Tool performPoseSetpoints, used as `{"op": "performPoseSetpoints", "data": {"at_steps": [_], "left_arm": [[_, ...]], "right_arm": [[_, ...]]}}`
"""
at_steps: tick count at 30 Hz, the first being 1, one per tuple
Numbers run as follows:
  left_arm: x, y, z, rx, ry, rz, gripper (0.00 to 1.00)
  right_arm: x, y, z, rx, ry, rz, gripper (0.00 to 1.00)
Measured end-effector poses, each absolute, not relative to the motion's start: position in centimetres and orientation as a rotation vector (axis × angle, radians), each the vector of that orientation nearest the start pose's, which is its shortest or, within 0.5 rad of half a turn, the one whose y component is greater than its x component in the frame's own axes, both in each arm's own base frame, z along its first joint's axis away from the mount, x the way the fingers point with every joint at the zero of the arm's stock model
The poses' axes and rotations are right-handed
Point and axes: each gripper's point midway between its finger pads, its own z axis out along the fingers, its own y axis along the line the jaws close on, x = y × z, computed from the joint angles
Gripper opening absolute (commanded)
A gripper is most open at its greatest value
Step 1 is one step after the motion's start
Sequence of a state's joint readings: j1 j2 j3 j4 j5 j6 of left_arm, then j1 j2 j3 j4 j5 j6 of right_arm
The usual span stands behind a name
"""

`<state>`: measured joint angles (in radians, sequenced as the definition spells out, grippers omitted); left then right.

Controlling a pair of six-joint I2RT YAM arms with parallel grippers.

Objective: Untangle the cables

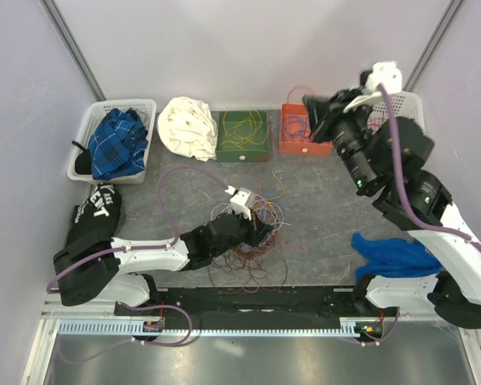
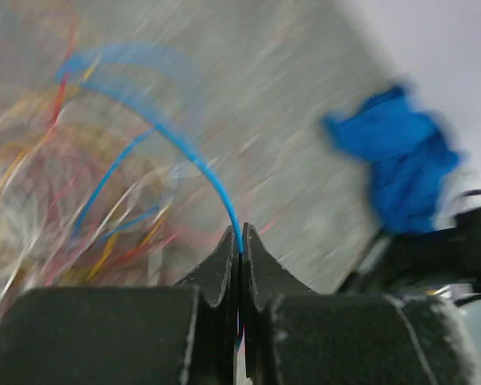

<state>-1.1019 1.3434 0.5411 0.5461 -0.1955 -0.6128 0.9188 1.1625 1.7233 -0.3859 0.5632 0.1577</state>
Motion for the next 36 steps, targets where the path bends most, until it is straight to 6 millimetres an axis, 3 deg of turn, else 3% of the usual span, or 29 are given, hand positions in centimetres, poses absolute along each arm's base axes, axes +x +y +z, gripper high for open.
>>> {"op": "performPoseSetpoints", "data": {"at_steps": [3, 5, 7, 9, 11, 15, 17, 24, 29, 32, 36], "left_arm": [[18.8, -32.6, 8.3, 0.234, 2.139, -0.879, 0.02], [18.2, -30.6, 5.6, 0.187, 2.239, -0.808, 0.02], [17.5, -29.0, 3.8, 0.154, 2.309, -0.754, 0.02], [17.0, -27.8, 3.1, 0.129, 2.341, -0.726, 0.02], [16.8, -27.2, 3.7, 0.103, 2.328, -0.735, 0.02], [16.9, -27.2, 6.3, 0.071, 2.26, -0.811, 0.02], [16.9, -27.2, 7.6, 0.063, 2.227, -0.847, 0.02], [16.5, -27.1, 10.9, 0.053, 2.14, -0.957, 0.02], [15.7, -26.8, 12.1, 0.066, 2.103, -1.019, 0.02], [15.4, -26.7, 12.2, 0.077, 2.097, -1.036, 0.02], [15.3, -26.5, 11.8, 0.087, 2.1, -1.031, 0.02]], "right_arm": [[26.7, 18.4, 58.3, 0.005, 1.348, 0.455, 0.0], [26.7, 17.1, 60.5, 0.05, 1.302, 0.421, 0.0], [26.9, 15.6, 62.2, 0.099, 1.262, 0.361, 0.0], [27.5, 13.9, 62.6, 0.15, 1.246, 0.262, 0.0], [28.5, 12.2, 62.0, 0.194, 1.243, 0.159, 0.0], [32.4, 7.5, 58.4, 0.299, 1.287, -0.097, 0.0], [34.4, 6.1, 56.8, 0.334, 1.314, -0.175, 0.0], [41.6, 1.1, 51.7, 0.495, 1.383, -0.291, 0.0], [45.2, -5.8, 48.4, 0.697, 1.372, -0.286, 0.0], [45.9, -9.4, 47.8, 0.8, 1.326, -0.298, 0.0], [46.7, -11.1, 49.3, 0.842, 1.258, -0.279, 0.0]]}}
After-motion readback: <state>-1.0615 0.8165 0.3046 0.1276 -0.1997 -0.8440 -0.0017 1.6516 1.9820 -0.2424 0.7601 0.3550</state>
